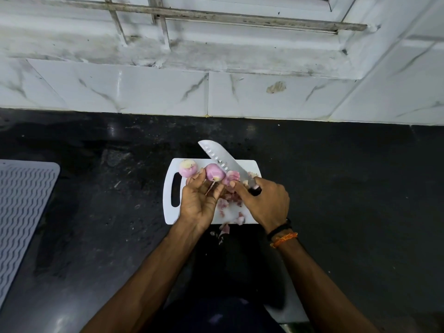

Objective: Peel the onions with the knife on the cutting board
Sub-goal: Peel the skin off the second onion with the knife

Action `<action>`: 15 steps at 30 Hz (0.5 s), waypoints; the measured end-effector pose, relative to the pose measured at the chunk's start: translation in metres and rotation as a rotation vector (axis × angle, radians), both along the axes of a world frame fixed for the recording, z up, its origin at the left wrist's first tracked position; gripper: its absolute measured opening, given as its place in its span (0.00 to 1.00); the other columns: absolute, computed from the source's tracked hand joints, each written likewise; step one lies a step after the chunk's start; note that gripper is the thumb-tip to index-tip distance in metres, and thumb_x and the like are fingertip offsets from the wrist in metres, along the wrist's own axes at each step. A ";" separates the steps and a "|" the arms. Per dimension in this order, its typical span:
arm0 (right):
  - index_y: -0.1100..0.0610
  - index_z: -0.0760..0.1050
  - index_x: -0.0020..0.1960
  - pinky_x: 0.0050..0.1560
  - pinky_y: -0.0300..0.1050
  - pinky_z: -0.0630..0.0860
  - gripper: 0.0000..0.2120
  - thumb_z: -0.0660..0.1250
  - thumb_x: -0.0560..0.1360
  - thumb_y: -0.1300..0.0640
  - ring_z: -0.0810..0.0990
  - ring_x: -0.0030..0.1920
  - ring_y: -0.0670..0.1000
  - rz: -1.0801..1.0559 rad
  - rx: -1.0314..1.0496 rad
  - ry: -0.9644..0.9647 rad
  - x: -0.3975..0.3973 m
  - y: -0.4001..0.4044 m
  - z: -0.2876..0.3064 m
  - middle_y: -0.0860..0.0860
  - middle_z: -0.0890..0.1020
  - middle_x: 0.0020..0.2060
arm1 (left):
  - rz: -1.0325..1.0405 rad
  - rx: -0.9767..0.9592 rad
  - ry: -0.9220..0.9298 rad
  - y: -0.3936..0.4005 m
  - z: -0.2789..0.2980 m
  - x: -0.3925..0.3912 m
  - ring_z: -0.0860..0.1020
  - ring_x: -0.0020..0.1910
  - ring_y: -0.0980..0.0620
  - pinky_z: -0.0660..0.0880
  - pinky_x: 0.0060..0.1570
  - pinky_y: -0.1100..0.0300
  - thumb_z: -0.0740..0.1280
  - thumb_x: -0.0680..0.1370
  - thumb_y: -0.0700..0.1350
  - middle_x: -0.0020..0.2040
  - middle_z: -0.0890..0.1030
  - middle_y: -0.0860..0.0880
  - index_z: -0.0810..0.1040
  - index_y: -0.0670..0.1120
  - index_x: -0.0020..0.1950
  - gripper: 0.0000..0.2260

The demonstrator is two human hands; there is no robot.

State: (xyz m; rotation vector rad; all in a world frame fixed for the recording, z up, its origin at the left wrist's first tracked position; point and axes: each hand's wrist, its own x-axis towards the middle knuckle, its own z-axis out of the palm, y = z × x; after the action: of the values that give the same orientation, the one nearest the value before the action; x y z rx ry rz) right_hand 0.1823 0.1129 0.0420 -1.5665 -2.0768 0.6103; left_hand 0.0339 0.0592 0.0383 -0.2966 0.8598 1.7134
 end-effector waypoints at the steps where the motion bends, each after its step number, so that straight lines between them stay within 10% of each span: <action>1: 0.46 0.72 0.31 0.30 0.40 0.65 0.24 0.66 0.68 0.26 0.76 0.30 0.44 -0.001 -0.029 0.008 0.001 0.002 0.002 0.44 0.77 0.26 | 0.000 0.010 0.003 0.000 0.000 0.000 0.83 0.54 0.43 0.81 0.56 0.46 0.71 0.73 0.41 0.55 0.81 0.38 0.75 0.38 0.65 0.20; 6: 0.51 0.66 0.26 0.32 0.43 0.66 0.34 0.51 0.71 0.22 0.74 0.27 0.50 -0.086 -0.069 0.001 0.001 0.008 0.004 0.47 0.72 0.22 | -0.014 0.032 0.035 -0.001 -0.001 0.000 0.83 0.53 0.43 0.82 0.54 0.48 0.69 0.74 0.39 0.61 0.78 0.36 0.73 0.40 0.65 0.20; 15: 0.51 0.70 0.28 0.28 0.38 0.63 0.33 0.60 0.65 0.20 0.74 0.26 0.44 -0.108 -0.121 -0.081 -0.002 0.008 0.006 0.45 0.74 0.23 | -0.050 0.042 0.058 -0.002 -0.005 -0.001 0.81 0.60 0.37 0.79 0.60 0.45 0.66 0.78 0.37 0.61 0.79 0.36 0.72 0.38 0.67 0.17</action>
State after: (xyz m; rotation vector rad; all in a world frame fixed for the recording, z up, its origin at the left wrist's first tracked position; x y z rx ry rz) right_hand 0.1804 0.1209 0.0484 -1.7866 -2.0302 0.6536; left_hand 0.0327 0.0570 0.0331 -0.1965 0.8651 1.6981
